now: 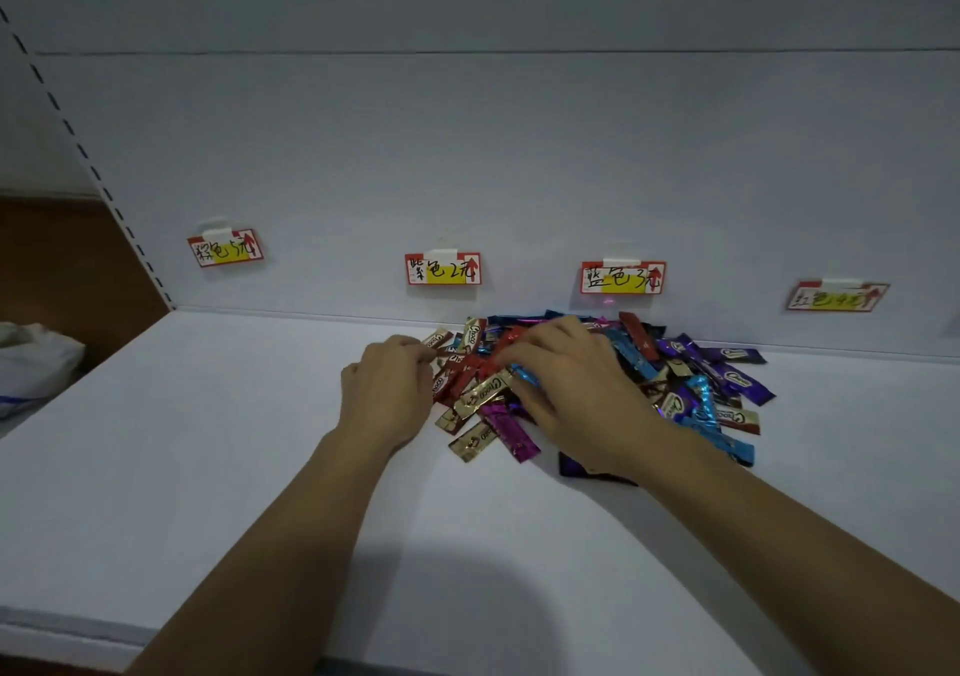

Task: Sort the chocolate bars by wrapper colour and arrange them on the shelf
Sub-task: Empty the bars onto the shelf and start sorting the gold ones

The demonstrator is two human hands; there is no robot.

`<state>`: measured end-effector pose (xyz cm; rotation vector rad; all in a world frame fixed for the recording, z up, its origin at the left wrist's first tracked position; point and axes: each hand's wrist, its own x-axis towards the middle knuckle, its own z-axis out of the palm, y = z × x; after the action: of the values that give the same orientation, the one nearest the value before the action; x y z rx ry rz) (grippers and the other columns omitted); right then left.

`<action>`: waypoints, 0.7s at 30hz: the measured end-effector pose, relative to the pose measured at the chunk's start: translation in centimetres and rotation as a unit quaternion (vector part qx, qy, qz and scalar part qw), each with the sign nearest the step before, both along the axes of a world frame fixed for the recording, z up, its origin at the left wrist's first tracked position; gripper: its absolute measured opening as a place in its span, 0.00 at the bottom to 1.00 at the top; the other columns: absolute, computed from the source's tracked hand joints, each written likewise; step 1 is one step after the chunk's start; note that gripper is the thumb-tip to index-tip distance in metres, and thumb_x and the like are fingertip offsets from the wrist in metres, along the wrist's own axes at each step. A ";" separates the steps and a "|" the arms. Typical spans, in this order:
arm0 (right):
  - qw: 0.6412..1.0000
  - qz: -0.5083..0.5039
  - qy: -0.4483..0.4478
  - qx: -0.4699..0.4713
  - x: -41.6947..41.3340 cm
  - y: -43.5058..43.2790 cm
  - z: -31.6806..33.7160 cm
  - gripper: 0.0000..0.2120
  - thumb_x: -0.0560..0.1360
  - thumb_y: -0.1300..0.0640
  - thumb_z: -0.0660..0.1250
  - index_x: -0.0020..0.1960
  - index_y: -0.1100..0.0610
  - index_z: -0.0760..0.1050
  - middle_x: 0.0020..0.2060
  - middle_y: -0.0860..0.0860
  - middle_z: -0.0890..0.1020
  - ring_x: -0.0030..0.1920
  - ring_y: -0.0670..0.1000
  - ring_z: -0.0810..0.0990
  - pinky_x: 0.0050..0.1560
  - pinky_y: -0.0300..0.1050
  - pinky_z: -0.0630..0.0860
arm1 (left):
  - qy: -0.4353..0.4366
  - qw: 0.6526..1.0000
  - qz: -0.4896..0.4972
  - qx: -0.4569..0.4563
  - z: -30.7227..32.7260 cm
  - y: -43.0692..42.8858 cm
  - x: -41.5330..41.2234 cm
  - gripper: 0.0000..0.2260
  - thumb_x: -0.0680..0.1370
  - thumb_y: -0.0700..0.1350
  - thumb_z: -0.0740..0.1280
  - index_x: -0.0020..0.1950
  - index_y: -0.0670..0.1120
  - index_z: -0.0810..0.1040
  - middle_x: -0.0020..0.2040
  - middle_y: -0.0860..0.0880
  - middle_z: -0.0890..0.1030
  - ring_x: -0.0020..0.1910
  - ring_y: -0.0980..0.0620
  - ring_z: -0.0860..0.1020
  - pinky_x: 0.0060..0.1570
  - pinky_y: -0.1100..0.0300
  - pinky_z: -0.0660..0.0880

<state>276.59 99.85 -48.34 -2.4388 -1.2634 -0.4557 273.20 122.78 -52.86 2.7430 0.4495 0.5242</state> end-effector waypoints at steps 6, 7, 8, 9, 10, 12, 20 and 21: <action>0.989 0.027 0.007 -0.144 2.0 3.1 -0.7 0.17 0.81 0.48 0.63 0.70 0.45 0.73 0.67 0.47 0.71 0.71 0.52 0.60 0.70 0.59 0.58 | -0.024 0.996 0.038 -0.075 0.6 2.4 0.6 0.02 0.77 0.48 0.73 0.48 0.52 0.85 0.47 0.52 0.84 0.44 0.53 0.78 0.45 0.58 0.74; 0.991 0.024 0.009 -0.130 2.1 3.0 -1.1 0.17 0.81 0.49 0.63 0.70 0.45 0.74 0.67 0.46 0.72 0.71 0.52 0.60 0.70 0.58 0.58 | -0.028 0.995 0.041 -0.089 0.6 2.5 0.5 0.03 0.76 0.48 0.74 0.48 0.52 0.84 0.46 0.53 0.83 0.44 0.54 0.78 0.44 0.59 0.73; 0.994 0.022 0.014 -0.110 2.2 3.0 -1.6 0.17 0.81 0.50 0.63 0.69 0.45 0.74 0.66 0.46 0.73 0.70 0.51 0.61 0.70 0.57 0.58 | -0.031 0.993 0.045 -0.102 0.6 2.4 0.5 0.04 0.75 0.48 0.75 0.48 0.52 0.82 0.45 0.54 0.82 0.44 0.54 0.78 0.44 0.59 0.73; 0.996 0.022 0.019 -0.090 2.1 3.0 -2.0 0.16 0.81 0.50 0.64 0.69 0.46 0.75 0.66 0.45 0.74 0.70 0.51 0.63 0.70 0.56 0.59 | -0.035 0.992 0.048 -0.112 0.6 2.4 0.4 0.06 0.75 0.47 0.76 0.49 0.52 0.81 0.45 0.55 0.81 0.45 0.54 0.78 0.45 0.59 0.74; 0.997 0.023 0.022 -0.074 2.2 3.1 -2.3 0.16 0.81 0.50 0.64 0.69 0.46 0.75 0.65 0.45 0.75 0.69 0.50 0.64 0.71 0.56 0.60 | -0.039 0.991 0.050 -0.119 0.6 2.4 0.4 0.07 0.75 0.47 0.76 0.50 0.52 0.80 0.45 0.56 0.81 0.46 0.54 0.79 0.46 0.59 0.75; 0.998 0.026 0.021 -0.049 2.3 2.9 -2.6 0.15 0.81 0.50 0.65 0.67 0.46 0.76 0.63 0.44 0.77 0.68 0.49 0.66 0.70 0.55 0.61 | -0.047 0.989 0.053 -0.127 0.6 2.5 0.2 0.09 0.76 0.46 0.75 0.55 0.51 0.80 0.47 0.55 0.82 0.48 0.53 0.80 0.48 0.58 0.77; 0.999 0.009 -0.009 0.044 2.7 1.5 -2.2 0.15 0.76 0.52 0.72 0.62 0.52 0.80 0.55 0.48 0.83 0.60 0.53 0.77 0.62 0.52 0.65 | -0.010 0.996 0.053 -0.075 1.1 1.5 0.2 0.22 0.75 0.54 0.74 0.67 0.48 0.80 0.58 0.50 0.84 0.53 0.52 0.80 0.52 0.56 0.75; 0.999 0.007 -0.003 0.043 2.7 1.5 -1.9 0.16 0.76 0.52 0.72 0.63 0.52 0.79 0.55 0.48 0.83 0.60 0.54 0.76 0.63 0.52 0.66 | -0.014 0.996 0.057 -0.070 1.0 1.4 0.2 0.20 0.76 0.54 0.74 0.66 0.48 0.81 0.57 0.50 0.84 0.52 0.52 0.80 0.52 0.57 0.75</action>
<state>279.34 101.37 -50.27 -2.3579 -1.2377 -0.5041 273.41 124.20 -51.82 2.5847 0.6133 0.5371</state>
